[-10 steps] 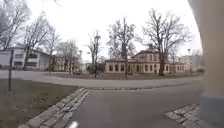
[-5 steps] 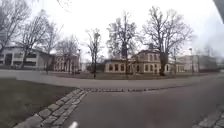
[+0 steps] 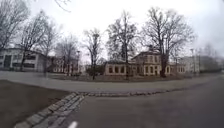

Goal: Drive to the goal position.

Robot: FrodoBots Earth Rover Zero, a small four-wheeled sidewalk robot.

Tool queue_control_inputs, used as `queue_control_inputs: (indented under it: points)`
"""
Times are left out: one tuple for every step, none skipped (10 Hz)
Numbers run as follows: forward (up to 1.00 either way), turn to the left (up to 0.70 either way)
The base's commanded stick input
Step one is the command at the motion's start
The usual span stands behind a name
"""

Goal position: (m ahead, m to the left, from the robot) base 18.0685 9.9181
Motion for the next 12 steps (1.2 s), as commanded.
queue_control_inputs:
  points:
    - [1.0, 0.0]
    - [1.0, 0.0]
    - [1.0, 0.0]
    - [1.0, 0.0]
    - [1.0, 0.0]
    - [1.0, 0.0]
    - [1.0, 0.0]
    - [1.0, 0.0]
    - [1.0, 0.0]
    - [1.0, 0.0]
    - [1.0, 0.0]
    - [1.0, 0.0]
